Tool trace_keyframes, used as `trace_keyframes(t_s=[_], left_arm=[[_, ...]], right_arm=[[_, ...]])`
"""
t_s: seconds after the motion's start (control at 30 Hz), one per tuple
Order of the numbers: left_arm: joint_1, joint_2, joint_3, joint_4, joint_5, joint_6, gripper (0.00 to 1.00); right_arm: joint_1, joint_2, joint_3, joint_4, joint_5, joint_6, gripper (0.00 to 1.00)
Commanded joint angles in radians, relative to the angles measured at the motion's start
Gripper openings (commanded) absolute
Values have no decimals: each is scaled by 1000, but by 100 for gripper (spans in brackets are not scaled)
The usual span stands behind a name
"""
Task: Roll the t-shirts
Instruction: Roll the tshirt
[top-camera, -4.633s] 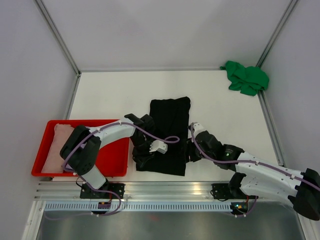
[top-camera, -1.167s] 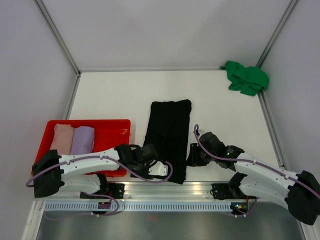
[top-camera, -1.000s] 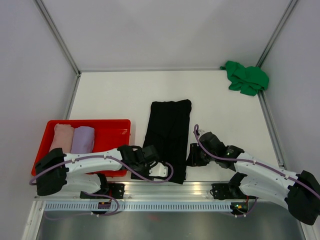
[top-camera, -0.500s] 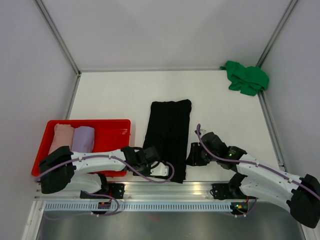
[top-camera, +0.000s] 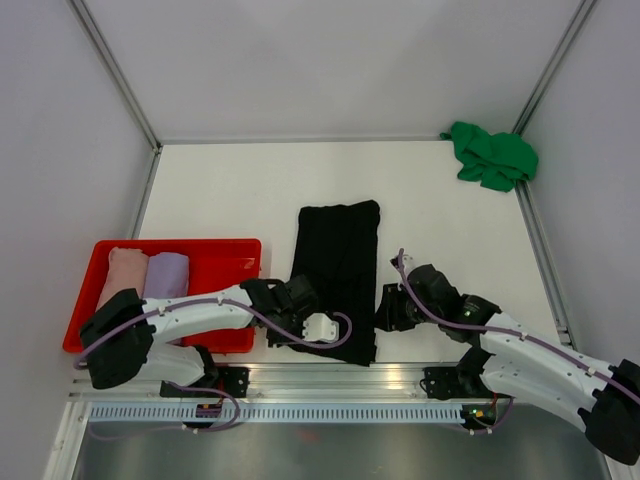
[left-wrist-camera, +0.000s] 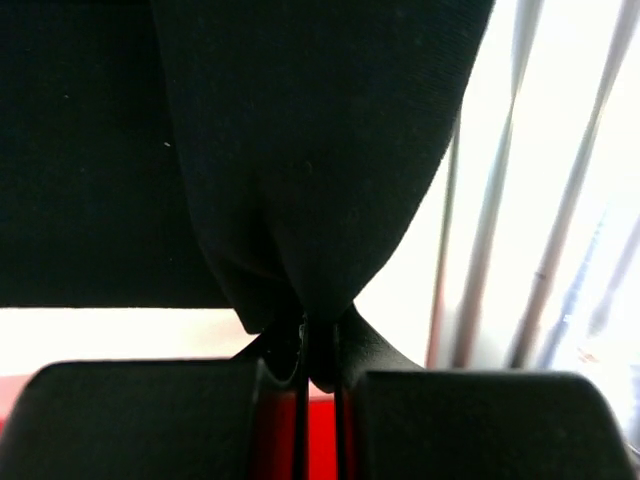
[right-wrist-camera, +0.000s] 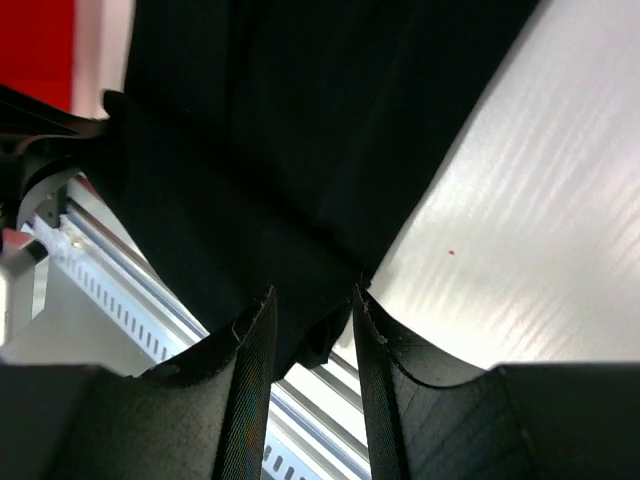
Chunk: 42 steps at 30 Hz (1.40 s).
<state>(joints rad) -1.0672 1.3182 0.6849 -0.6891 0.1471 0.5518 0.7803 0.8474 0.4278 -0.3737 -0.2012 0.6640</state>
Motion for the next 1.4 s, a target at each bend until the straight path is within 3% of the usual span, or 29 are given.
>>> trace_keyframes(t_s=[0.0,0.2,0.37,0.53,0.73,1.03,1.23,1.3,1.37], left_arm=[[59,18,59,-118,245,82,2],[220,68,142,-249,396,241,2],[302,150,234,-360,497,344,2],[365,219,294,-437,526,439,2],[385,285,327,-461,528,476,2],[415,314,352,-480,523,514,2],[420,309,346,-489,519,537,2],[420,306,340,-489,516,543,2],[421,305,334,-490,516,550,2]], right_arm=[[-1,-63,-9,100,-23,-38,42],[23,-79,-6,110,11,-173,44],[173,-34,32,119,106,-295,48],[348,-54,22,162,194,-375,53],[402,-44,29,209,157,-460,57],[513,160,106,157,337,-384,59],[513,305,132,134,316,-299,59],[511,305,129,130,345,-268,54],[511,298,121,119,364,-236,41]])
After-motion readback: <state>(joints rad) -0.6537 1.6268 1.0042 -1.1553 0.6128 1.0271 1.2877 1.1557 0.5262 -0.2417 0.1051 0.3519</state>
